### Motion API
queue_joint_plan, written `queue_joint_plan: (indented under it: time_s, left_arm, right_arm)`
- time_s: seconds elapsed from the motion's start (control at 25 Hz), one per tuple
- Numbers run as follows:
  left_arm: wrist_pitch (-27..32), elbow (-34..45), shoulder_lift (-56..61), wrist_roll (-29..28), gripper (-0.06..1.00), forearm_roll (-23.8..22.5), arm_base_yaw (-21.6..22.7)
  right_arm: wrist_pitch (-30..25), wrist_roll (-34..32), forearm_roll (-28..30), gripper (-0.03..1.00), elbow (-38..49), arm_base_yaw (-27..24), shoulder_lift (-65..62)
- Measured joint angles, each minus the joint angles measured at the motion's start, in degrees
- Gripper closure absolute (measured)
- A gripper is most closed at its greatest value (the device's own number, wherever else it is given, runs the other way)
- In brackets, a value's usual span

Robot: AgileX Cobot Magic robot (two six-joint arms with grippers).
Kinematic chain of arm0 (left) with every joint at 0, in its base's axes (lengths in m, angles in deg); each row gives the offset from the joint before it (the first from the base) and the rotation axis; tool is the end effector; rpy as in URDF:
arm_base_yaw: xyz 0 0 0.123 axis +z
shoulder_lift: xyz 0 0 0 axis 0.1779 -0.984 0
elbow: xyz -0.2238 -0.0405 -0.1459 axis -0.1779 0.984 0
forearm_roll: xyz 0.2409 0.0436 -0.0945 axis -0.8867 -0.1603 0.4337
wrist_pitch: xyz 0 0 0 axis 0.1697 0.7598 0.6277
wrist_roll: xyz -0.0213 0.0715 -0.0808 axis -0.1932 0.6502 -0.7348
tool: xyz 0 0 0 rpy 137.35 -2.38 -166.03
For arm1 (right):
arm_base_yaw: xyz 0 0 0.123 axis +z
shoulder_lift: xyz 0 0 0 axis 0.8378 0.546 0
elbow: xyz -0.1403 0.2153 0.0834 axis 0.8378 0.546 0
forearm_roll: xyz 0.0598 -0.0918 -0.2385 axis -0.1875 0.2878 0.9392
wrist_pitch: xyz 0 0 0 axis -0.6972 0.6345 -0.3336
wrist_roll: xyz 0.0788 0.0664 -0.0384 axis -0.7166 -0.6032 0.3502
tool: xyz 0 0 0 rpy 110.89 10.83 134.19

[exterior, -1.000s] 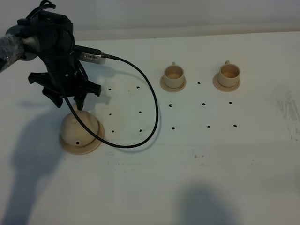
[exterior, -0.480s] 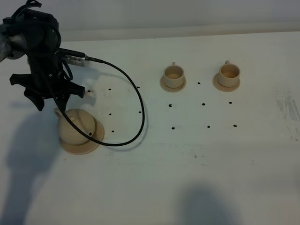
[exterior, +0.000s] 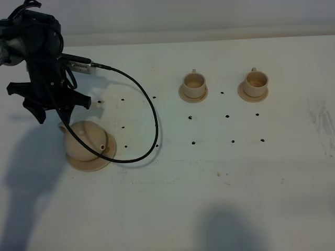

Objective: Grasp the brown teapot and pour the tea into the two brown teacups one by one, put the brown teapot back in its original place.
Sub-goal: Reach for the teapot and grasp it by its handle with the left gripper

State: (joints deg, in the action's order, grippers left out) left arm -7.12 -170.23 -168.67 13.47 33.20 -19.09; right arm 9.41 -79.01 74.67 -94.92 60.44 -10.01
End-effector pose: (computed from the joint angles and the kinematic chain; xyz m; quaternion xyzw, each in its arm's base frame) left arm 0.4354 -0.0481 0.1148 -0.0680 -0.9936 -0.0898 0.0103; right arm 0.0308 0.0046 0.2748 -0.0403 0.8594 0.0219 0.5092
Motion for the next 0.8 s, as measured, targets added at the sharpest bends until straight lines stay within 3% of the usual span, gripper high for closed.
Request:
queue_joint_plan:
  time_s: [0.8]
  left_arm:
    - [0.0, 14.95, 8.98, 0.21, 0.46, 0.43, 1.82]
  right_arm:
    - [0.0, 0.0, 0.0, 0.53, 0.0, 0.0, 0.0]
